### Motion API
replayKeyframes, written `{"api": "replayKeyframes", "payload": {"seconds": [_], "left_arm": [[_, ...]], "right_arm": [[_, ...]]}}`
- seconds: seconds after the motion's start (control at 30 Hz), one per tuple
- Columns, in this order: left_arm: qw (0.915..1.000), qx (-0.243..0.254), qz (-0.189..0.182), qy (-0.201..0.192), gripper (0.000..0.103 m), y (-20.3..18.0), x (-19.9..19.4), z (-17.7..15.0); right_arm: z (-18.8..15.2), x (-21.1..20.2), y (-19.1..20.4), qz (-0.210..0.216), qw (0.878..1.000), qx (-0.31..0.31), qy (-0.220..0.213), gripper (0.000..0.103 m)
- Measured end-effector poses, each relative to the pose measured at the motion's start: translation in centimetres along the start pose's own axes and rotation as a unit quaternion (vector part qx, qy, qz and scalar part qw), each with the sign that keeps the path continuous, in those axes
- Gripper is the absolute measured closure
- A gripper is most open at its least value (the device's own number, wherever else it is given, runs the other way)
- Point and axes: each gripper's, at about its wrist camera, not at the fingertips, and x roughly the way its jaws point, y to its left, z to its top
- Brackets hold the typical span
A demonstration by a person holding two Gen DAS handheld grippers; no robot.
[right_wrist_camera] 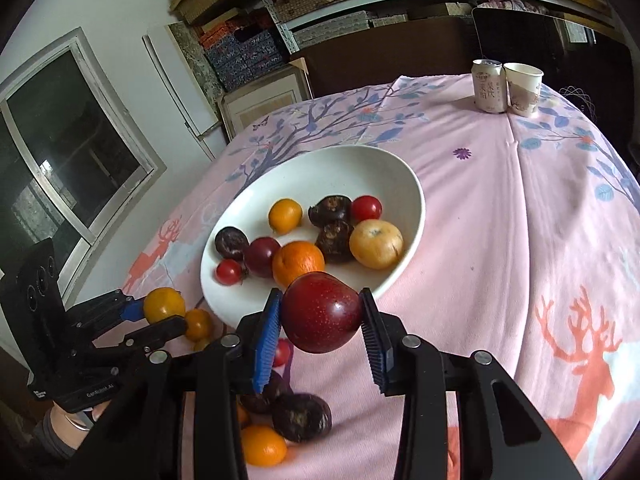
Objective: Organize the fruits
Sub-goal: 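Place the small orange on the plate with the left tool while the right tool places a red plum, then grasp a large orange from the pile with the left tool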
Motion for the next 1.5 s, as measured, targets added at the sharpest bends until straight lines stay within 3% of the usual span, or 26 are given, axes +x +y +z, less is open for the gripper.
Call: {"api": "replayKeyframes", "payload": {"seconds": [0.1,0.2,0.27,0.4,0.63,0.77,0.87,1.0,1.1,1.13,1.3,1.5], "left_arm": [[0.9999,0.002,0.010,0.011,0.066,0.1,2.1,1.6],[0.9990,-0.023,0.013,0.037,0.039,1.2,4.0,2.2],[0.9984,-0.044,-0.002,0.034,0.038,1.8,3.5,1.9],[0.9995,-0.028,0.000,0.013,0.035,1.7,0.8,-0.2],[0.9984,0.039,-0.009,0.040,0.035,-1.5,-1.4,-6.5],[0.9968,0.071,-0.021,0.030,0.035,-4.7,-2.0,-7.2],[0.9955,0.086,-0.005,0.040,0.035,-6.4,-0.5,-7.2],[0.9950,0.076,-0.001,0.065,0.039,-6.7,1.5,-6.9],[0.9954,0.069,-0.015,0.064,0.050,-6.6,1.5,-6.8],[0.9952,0.072,-0.020,0.064,0.059,-6.7,1.5,-6.9],[0.9960,0.074,-0.004,0.050,0.059,-6.8,1.2,-7.1],[0.9998,-0.012,0.014,0.010,0.059,-3.8,-0.8,-7.1]], "right_arm": [[1.6,1.8,0.9,-0.007,1.000,-0.008,0.013,0.063],[2.1,2.9,1.2,-0.028,0.999,-0.011,0.023,0.051],[1.7,2.4,1.6,-0.036,0.999,-0.019,0.013,0.051],[-0.7,-0.1,2.3,-0.045,0.998,-0.048,-0.009,0.051],[-8.0,-2.2,2.1,-0.019,0.998,-0.065,0.008,0.051],[-10.0,-2.3,1.2,-0.013,0.999,-0.052,0.001,0.051],[-10.4,-2.1,0.1,-0.017,1.000,-0.024,-0.002,0.051],[-10.8,-2.1,-0.4,-0.011,1.000,-0.013,-0.010,0.051],[-10.9,-2.1,-0.6,-0.004,1.000,-0.008,-0.010,0.051],[-10.8,-2.2,-0.7,-0.001,1.000,-0.007,-0.011,0.051],[-10.9,-2.2,-0.7,0.006,1.000,-0.008,-0.013,0.051],[-11.6,-2.6,0.9,0.007,0.998,-0.055,-0.022,0.051]]}}
